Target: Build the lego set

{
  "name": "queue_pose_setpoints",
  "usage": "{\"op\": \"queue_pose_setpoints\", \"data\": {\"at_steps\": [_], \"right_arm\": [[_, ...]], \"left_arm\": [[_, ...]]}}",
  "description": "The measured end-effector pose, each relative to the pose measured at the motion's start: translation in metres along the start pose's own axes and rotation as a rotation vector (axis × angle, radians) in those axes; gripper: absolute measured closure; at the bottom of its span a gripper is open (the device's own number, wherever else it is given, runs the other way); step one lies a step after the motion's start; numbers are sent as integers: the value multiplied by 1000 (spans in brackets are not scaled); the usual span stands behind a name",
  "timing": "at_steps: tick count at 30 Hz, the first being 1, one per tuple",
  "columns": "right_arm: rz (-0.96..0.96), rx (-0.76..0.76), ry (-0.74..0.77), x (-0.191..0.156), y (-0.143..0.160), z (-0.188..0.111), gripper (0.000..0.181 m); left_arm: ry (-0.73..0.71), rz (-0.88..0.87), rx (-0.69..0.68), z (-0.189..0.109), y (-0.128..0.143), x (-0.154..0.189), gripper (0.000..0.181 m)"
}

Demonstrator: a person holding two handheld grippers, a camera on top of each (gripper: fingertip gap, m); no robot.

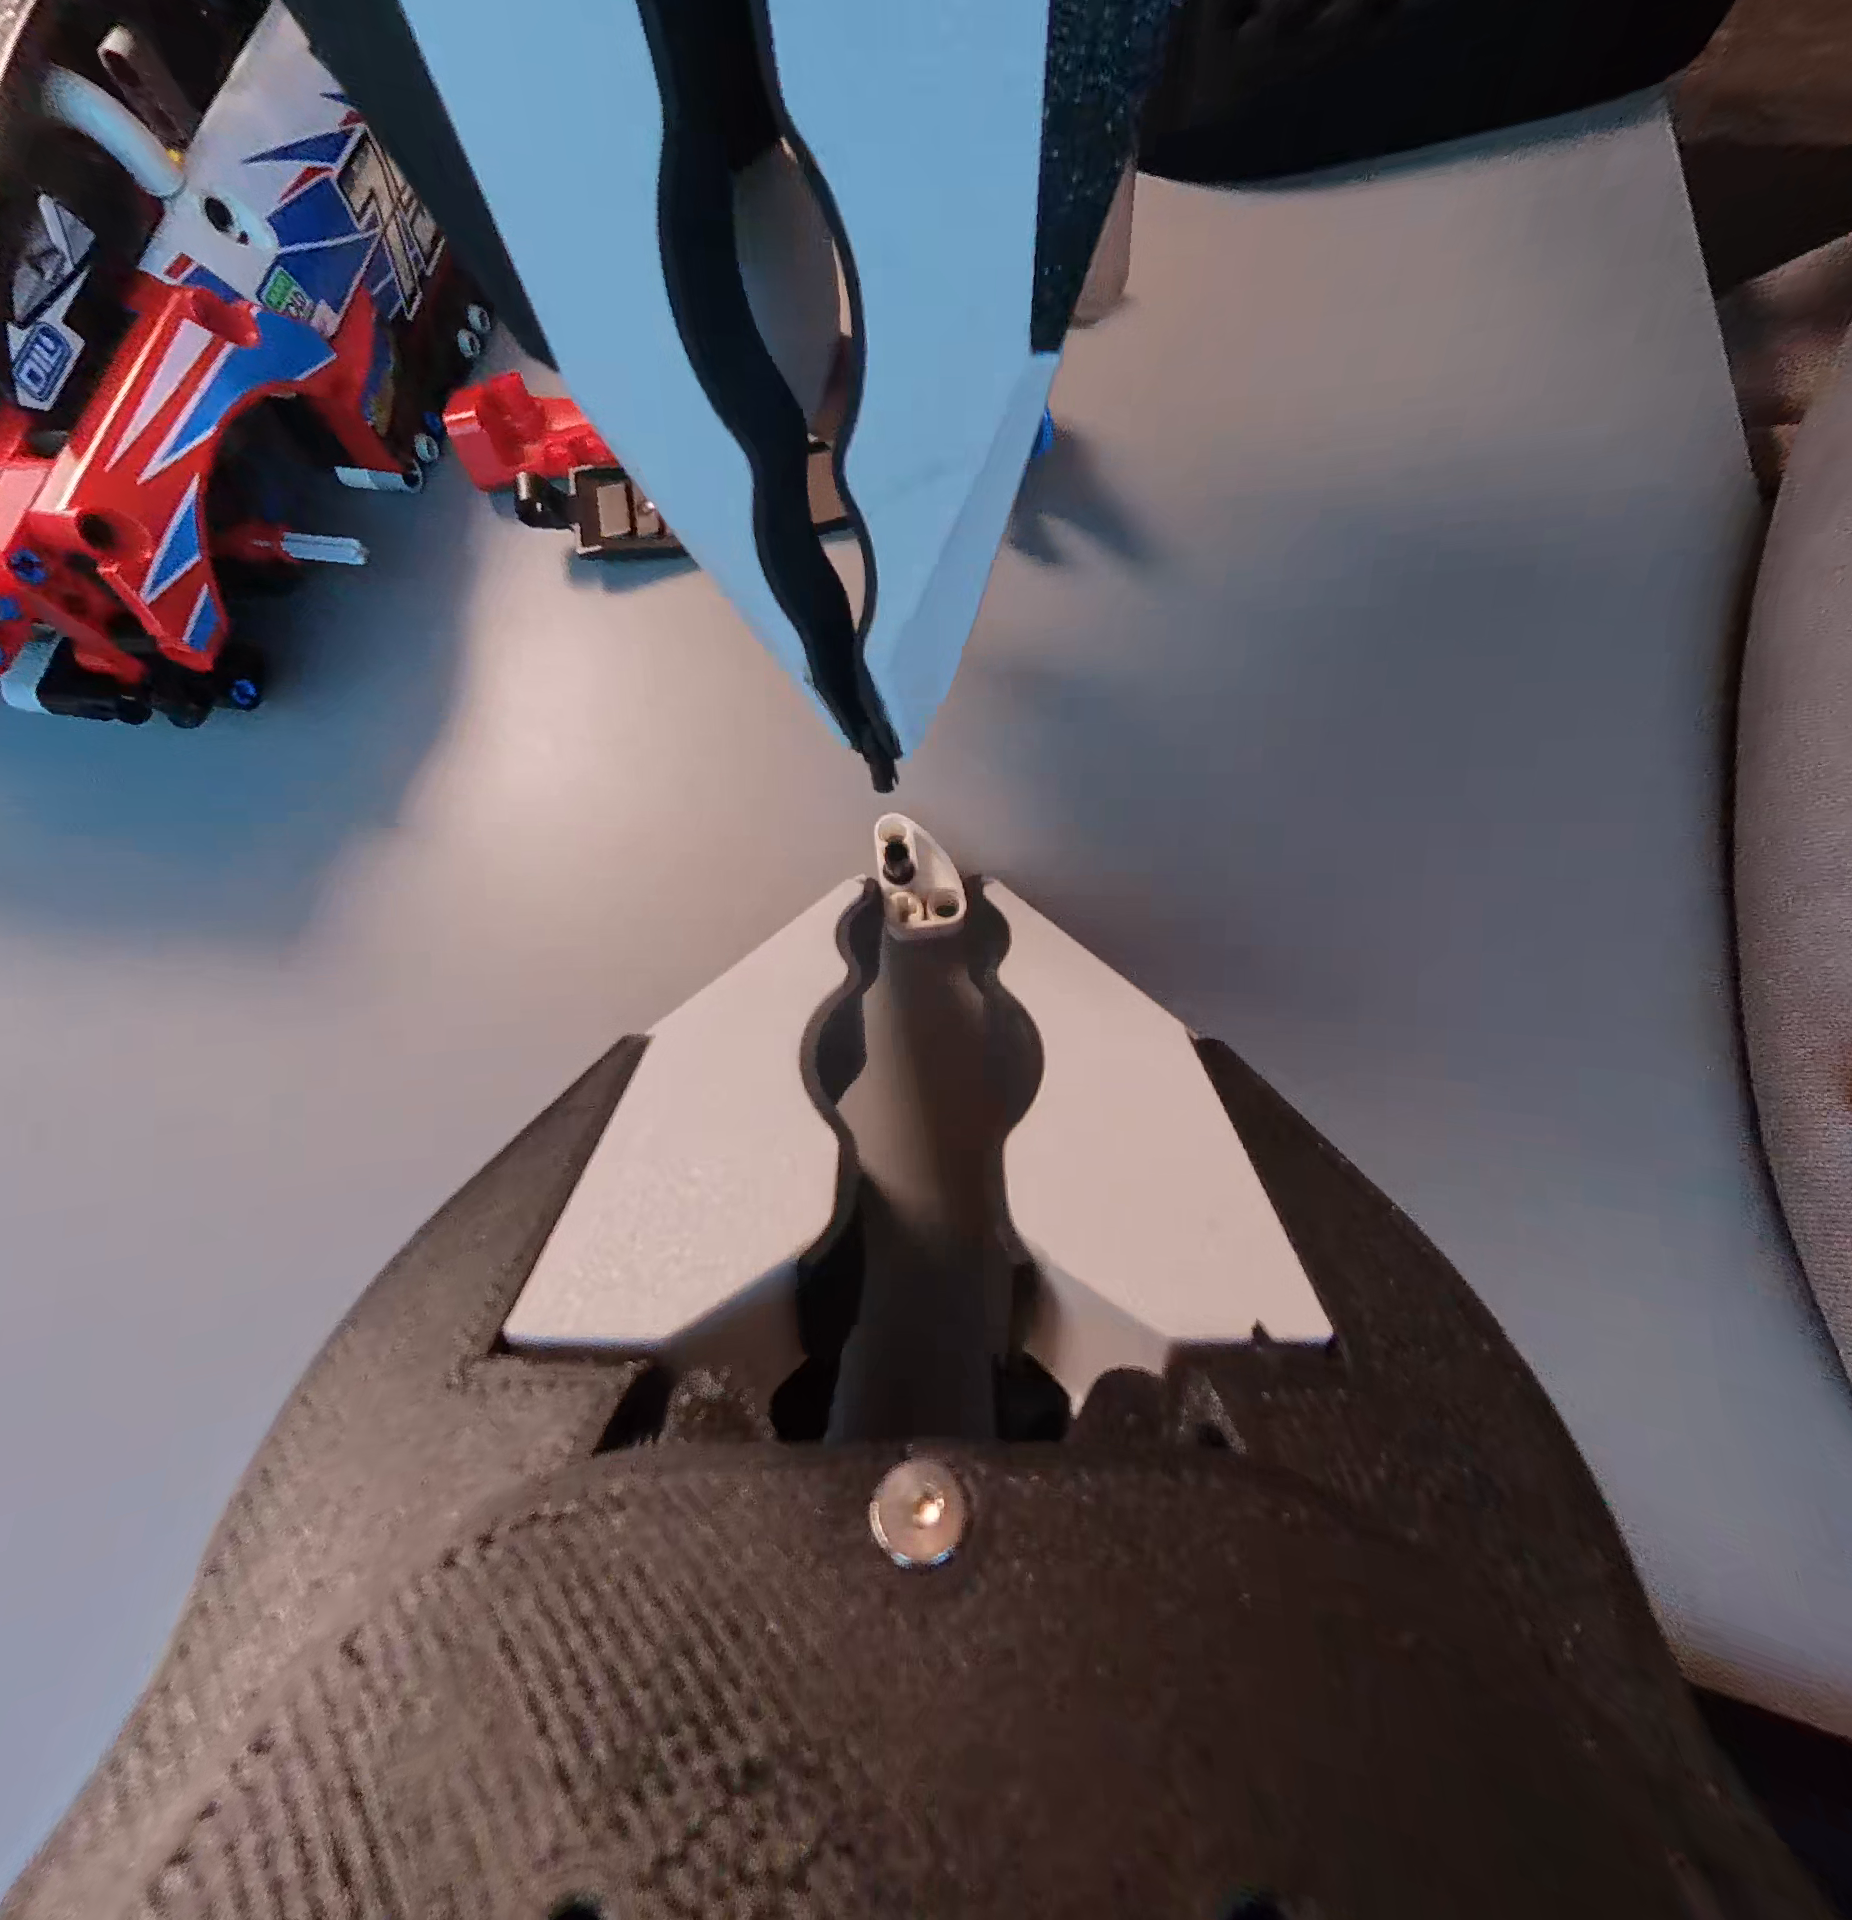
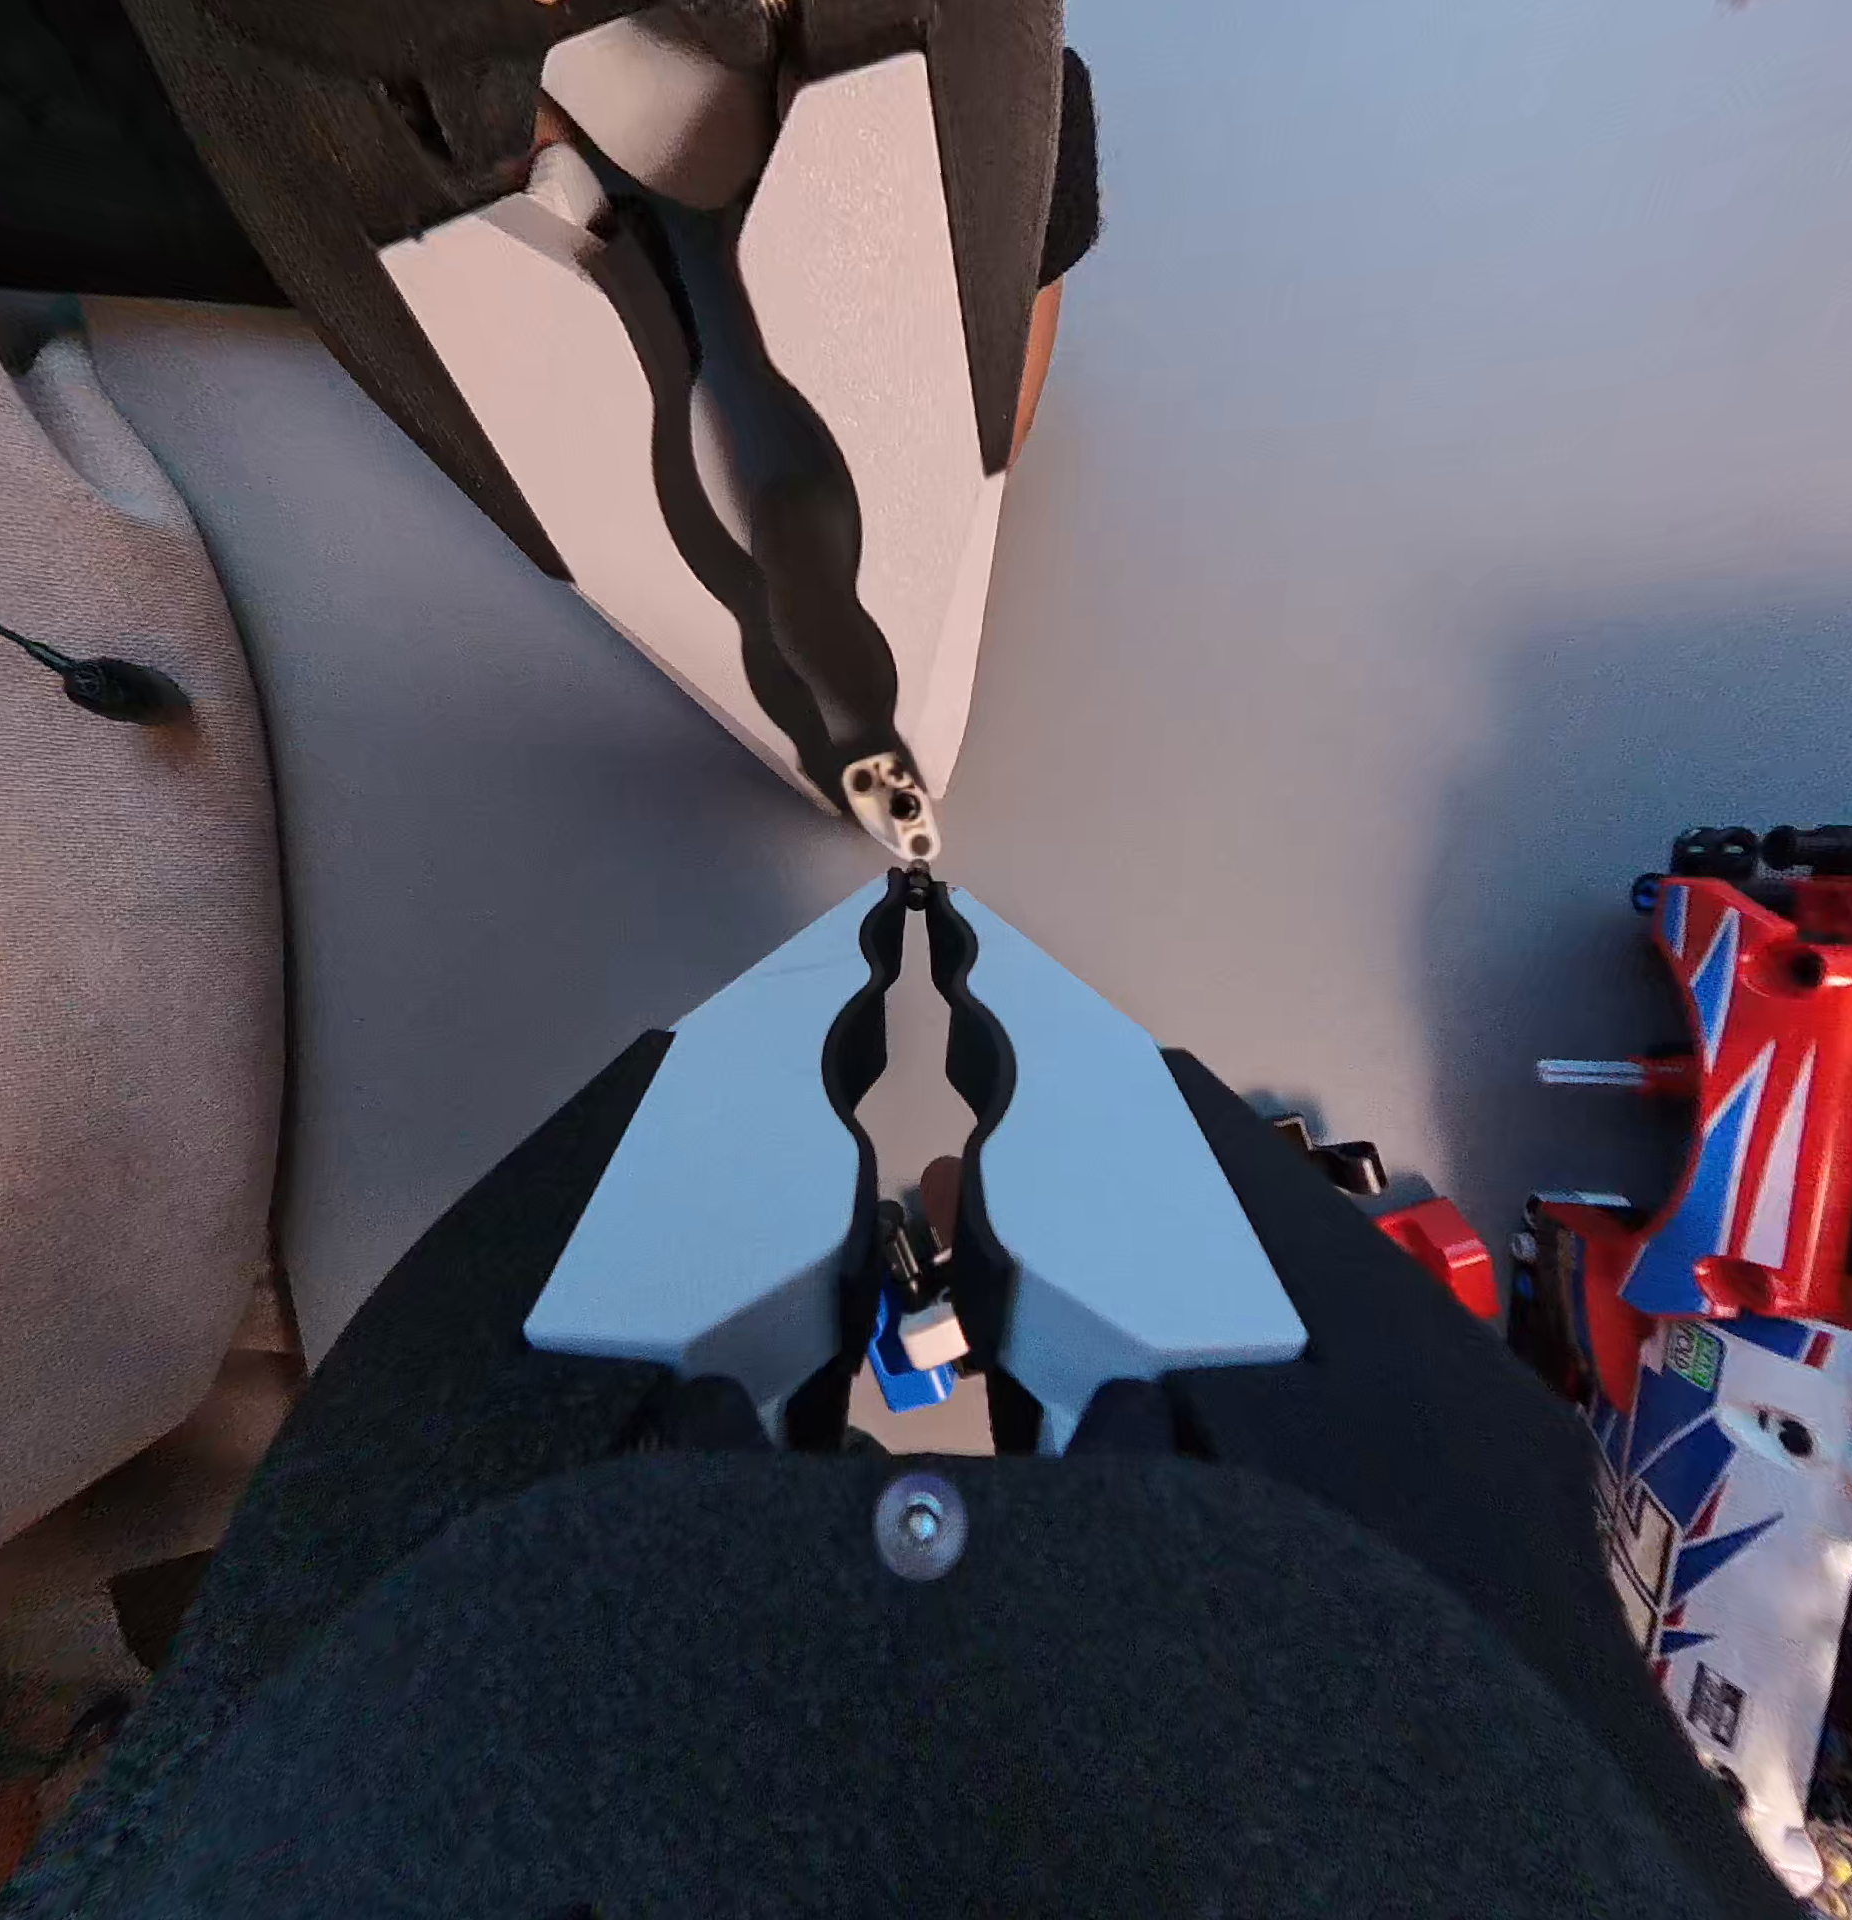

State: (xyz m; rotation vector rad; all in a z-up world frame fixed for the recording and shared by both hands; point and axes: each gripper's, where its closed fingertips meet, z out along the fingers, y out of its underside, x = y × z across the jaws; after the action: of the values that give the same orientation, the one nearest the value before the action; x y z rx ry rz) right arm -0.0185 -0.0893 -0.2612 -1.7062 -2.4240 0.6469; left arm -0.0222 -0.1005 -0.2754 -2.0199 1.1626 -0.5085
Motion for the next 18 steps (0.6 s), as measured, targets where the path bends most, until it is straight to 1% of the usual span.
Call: {"op": "queue_pose_setpoints", "data": {"at_steps": [9,18], "right_arm": [[36,-95,39,3,5,5,180],[53,-144,56,4,7,6,180]], "left_arm": [[21,39,-2,7,-5,-3,168],[29,54,3,7,-5,-2,167]]}}
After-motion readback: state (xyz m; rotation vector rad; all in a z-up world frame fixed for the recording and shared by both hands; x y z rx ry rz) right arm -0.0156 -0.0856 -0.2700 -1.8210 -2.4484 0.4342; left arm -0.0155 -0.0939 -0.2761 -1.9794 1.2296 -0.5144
